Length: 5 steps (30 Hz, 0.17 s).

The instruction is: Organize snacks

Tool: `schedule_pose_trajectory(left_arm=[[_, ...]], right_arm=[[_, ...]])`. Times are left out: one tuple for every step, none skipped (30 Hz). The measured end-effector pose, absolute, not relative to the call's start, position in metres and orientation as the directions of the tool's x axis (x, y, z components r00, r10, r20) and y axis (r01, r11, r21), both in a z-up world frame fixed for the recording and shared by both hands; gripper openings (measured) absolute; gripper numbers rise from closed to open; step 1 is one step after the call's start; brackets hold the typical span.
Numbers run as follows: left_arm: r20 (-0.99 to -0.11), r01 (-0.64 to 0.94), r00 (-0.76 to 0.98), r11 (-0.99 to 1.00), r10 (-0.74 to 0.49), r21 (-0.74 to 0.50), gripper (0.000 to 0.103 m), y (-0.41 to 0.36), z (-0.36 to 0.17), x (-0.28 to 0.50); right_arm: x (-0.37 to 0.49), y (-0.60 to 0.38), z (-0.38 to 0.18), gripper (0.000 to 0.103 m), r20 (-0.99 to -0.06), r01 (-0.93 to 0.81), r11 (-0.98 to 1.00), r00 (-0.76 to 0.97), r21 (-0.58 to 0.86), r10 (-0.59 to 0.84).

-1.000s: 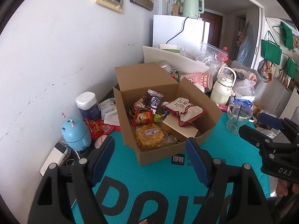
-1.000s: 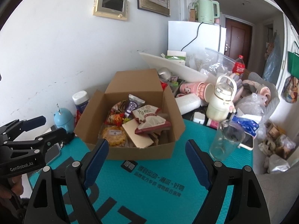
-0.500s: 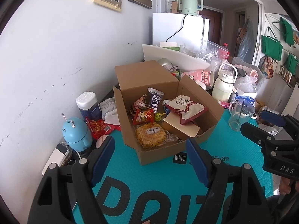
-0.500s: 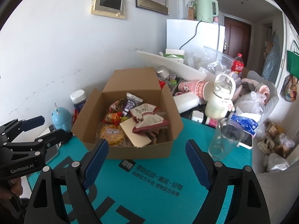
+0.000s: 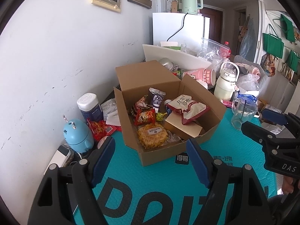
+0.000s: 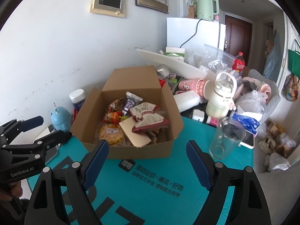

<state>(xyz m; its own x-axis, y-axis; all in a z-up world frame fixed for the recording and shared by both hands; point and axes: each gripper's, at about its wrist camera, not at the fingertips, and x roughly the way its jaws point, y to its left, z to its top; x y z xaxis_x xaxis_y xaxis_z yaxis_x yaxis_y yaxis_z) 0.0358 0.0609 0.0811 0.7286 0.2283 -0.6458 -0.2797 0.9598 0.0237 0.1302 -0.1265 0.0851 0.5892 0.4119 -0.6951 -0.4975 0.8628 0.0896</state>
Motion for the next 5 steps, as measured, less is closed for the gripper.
schedule_pose_trajectory(left_arm=[[-0.646,-0.28,0.729,0.96,0.228,0.023,0.077,0.0608,0.0805,0.036],[-0.646,-0.279,0.728,0.96,0.227,0.023,0.077,0.0606,0.0801,0.0362],[-0.647,-0.278,0.728,0.96,0.226,0.023,0.077,0.0605,0.0798,0.0366],[-0.649,-0.276,0.728,0.961,0.224,0.021,0.077,0.0604,0.0793,0.037],[-0.649,-0.274,0.728,0.962,0.22,0.018,0.077,0.0606,0.0788,0.0374]], right_arm=[[0.1306,-0.1266,0.0848,0.085,-0.696,-0.498,0.863,0.589,0.09,0.412],[0.1303,-0.1266,0.085,0.085,-0.695,-0.498,0.863,0.589,0.089,0.412],[0.1307,-0.1266,0.0845,0.085,-0.696,-0.498,0.862,0.589,0.089,0.412],[0.1305,-0.1265,0.0847,0.085,-0.696,-0.498,0.863,0.588,0.089,0.411],[0.1306,-0.1266,0.0842,0.085,-0.697,-0.497,0.863,0.588,0.089,0.411]])
